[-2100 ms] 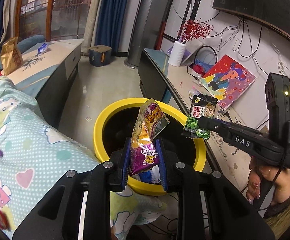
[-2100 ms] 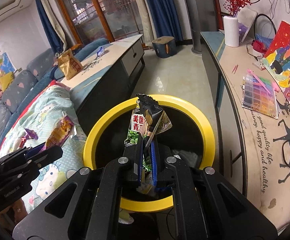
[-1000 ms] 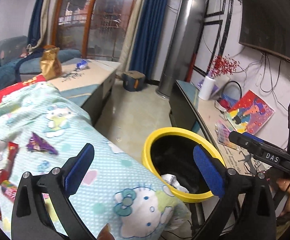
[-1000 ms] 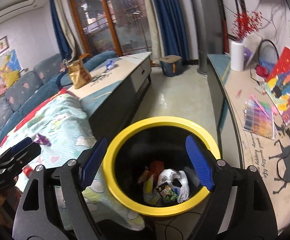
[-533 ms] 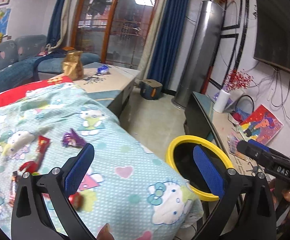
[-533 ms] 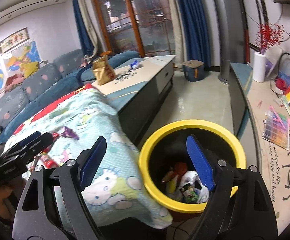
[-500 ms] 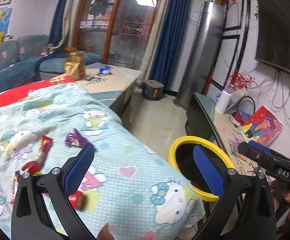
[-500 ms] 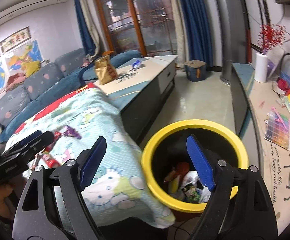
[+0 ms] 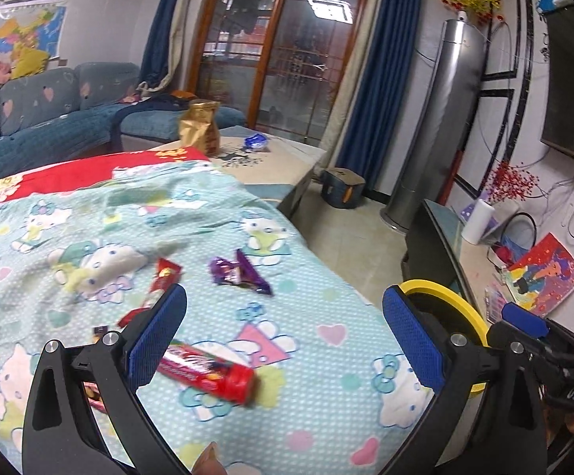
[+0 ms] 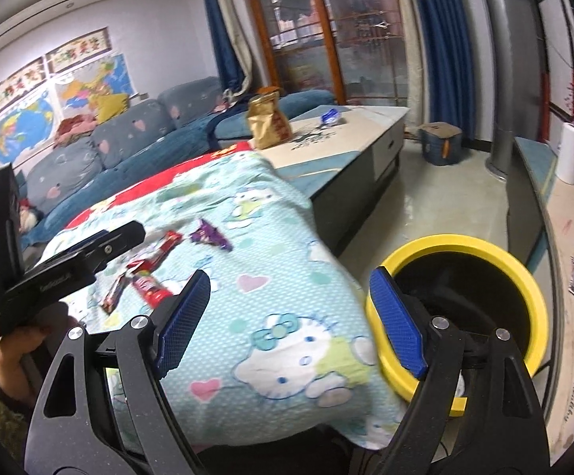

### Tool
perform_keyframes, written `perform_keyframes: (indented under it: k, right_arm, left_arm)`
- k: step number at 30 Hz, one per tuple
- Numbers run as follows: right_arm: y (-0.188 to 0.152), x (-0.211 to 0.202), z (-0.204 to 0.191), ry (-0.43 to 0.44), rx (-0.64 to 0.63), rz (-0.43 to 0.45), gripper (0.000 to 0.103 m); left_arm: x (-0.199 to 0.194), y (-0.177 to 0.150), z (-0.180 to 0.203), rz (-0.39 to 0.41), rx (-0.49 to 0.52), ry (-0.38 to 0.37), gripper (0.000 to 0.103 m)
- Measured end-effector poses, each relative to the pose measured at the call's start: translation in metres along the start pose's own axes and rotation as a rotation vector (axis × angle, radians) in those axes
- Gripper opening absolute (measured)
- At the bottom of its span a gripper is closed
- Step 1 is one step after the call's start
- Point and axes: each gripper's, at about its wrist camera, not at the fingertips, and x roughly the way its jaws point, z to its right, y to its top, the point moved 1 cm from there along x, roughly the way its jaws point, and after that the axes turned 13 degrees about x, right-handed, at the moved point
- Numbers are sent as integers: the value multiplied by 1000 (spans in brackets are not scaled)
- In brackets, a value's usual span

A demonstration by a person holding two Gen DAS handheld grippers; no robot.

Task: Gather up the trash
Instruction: 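Move both open tools back over the remaining candy on the bedspread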

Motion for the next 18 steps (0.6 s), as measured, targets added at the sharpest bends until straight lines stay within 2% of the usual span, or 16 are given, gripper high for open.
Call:
perform_keyframes:
  k: [18]
  right_arm:
    - [-28, 45, -74, 114, -163, -148, 75]
  left_arm:
    - [-19, -24, -77, -46, -96, 136, 96]
